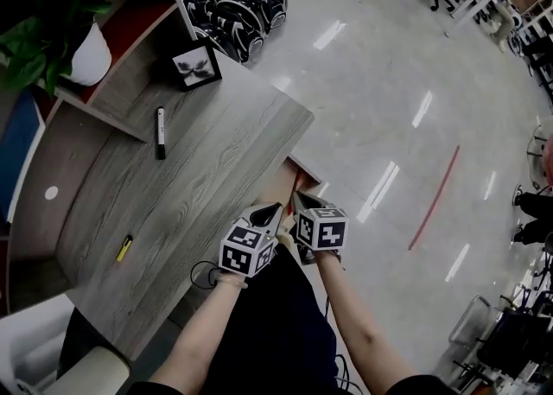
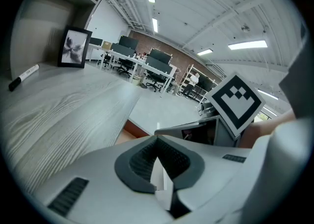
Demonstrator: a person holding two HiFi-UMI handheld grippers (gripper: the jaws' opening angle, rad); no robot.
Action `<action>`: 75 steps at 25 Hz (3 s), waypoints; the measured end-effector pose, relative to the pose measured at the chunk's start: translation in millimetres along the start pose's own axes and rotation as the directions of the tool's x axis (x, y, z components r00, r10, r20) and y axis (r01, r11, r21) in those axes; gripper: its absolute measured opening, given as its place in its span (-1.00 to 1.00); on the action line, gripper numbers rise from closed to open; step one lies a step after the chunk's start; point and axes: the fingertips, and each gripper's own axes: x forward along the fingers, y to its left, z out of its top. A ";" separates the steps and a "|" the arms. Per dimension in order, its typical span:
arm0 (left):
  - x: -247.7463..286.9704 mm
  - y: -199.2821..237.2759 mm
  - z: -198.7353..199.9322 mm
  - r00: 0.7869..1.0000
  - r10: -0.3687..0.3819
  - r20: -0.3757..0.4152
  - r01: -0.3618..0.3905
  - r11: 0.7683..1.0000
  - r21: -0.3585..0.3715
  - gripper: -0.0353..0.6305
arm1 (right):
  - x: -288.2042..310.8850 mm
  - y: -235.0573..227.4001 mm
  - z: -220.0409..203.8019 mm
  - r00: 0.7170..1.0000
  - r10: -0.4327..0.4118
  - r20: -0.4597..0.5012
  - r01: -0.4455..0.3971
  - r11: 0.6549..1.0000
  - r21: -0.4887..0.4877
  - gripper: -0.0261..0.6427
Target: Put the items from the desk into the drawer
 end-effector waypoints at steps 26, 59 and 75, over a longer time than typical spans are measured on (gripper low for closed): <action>-65.7 -11.2 69.2 0.988 0.019 0.151 -0.025 0.999 0.042 -0.86 | -85.4 61.9 63.3 0.956 -0.009 0.295 0.015 1.000 -0.018 -0.91; -204.9 114.8 16.9 0.876 0.414 0.249 -0.344 0.896 -0.281 -0.86 | -16.7 236.2 31.5 0.952 0.298 0.068 -0.263 0.914 -0.310 -0.91; -329.1 182.3 -67.6 0.713 0.661 0.236 -0.482 0.705 -0.519 -0.86 | 19.4 375.6 -53.6 0.872 0.446 -0.202 -0.487 0.750 -0.446 -0.91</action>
